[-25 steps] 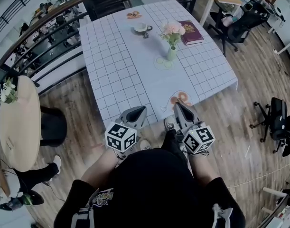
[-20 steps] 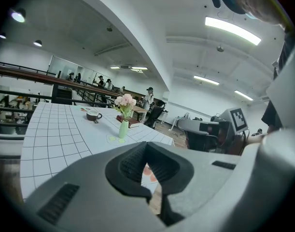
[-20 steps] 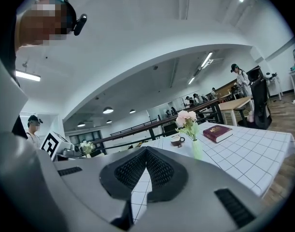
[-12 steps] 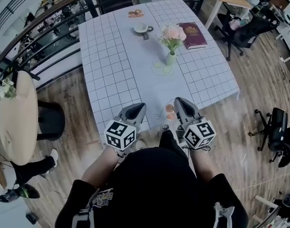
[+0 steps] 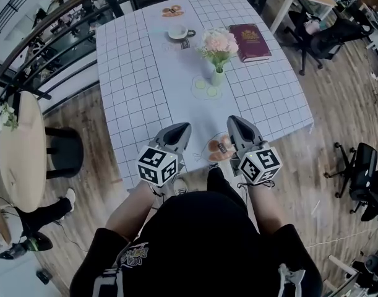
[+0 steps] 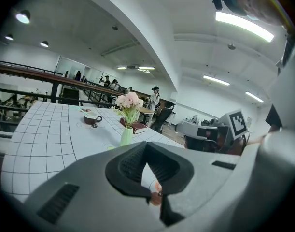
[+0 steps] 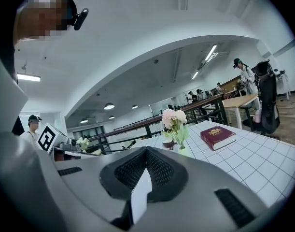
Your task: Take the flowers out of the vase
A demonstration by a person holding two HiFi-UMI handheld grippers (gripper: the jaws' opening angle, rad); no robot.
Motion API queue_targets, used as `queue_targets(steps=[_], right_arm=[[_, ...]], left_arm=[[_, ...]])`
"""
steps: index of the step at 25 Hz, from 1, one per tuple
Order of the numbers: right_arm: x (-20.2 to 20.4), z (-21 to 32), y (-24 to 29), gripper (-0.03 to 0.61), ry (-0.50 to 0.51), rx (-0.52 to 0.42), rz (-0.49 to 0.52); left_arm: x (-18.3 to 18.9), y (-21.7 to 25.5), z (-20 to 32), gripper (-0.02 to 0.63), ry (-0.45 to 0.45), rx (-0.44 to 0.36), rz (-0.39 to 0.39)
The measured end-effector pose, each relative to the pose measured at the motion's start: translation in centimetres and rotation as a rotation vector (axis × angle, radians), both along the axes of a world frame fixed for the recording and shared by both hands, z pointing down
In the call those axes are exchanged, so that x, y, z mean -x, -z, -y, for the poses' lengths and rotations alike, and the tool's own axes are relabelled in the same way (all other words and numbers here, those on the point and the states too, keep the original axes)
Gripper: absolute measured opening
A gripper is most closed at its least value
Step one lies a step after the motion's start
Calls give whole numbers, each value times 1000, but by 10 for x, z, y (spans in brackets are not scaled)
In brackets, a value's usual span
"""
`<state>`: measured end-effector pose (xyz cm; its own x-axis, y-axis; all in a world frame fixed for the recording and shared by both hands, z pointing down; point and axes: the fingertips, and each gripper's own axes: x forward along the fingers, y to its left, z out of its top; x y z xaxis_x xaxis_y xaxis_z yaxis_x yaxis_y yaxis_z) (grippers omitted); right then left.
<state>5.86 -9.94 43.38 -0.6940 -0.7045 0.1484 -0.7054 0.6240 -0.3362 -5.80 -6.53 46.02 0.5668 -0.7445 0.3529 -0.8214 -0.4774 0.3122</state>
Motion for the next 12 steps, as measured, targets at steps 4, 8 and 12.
queue_targets(steps=[4, 8, 12], right_arm=[[-3, 20, -9, 21, 8, 6, 4], [-7, 43, -18, 20, 20, 18, 5], [-10, 65, -28, 21, 34, 31, 6]], left_arm=[[-9, -2, 22, 8, 8, -4, 4], [-20, -4, 47, 8, 19, -7, 6], [-26, -12, 72, 8, 34, 0, 18]])
